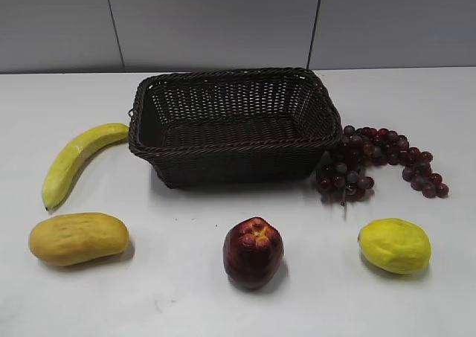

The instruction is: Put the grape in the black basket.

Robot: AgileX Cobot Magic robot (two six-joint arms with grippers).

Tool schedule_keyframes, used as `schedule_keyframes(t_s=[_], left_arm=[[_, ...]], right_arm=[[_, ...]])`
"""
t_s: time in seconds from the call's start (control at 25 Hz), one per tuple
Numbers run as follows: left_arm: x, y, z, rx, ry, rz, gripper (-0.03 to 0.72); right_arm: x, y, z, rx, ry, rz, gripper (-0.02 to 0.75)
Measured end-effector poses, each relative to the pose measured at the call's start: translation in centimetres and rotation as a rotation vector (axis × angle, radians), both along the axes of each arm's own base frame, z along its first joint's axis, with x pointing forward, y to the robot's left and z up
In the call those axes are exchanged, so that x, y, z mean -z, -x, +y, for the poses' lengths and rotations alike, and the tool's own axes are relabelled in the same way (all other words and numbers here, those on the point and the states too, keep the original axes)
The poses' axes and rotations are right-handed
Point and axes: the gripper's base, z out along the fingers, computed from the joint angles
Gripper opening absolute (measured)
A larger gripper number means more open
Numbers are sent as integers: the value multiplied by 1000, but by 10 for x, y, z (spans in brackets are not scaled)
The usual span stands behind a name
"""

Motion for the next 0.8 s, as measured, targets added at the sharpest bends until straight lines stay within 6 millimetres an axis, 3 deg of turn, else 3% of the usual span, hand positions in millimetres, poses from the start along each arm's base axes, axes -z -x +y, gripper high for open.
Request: schedule_keyframes(t_s=[0.2, 0.32, 0.6, 0.8], left_arm=[[0, 0, 0, 0, 0, 0, 216], [0, 0, 0, 0, 0, 0, 216], [0, 0, 0, 0, 0, 0, 216], [0, 0, 0, 0, 0, 0, 216]], right_arm=[[-8, -68, 10, -10, 20, 194, 583], [-4, -115, 17, -55, 65, 315, 583], [25, -213, 30, -209, 221, 465, 583], [65, -261, 38, -497, 434, 518, 583]])
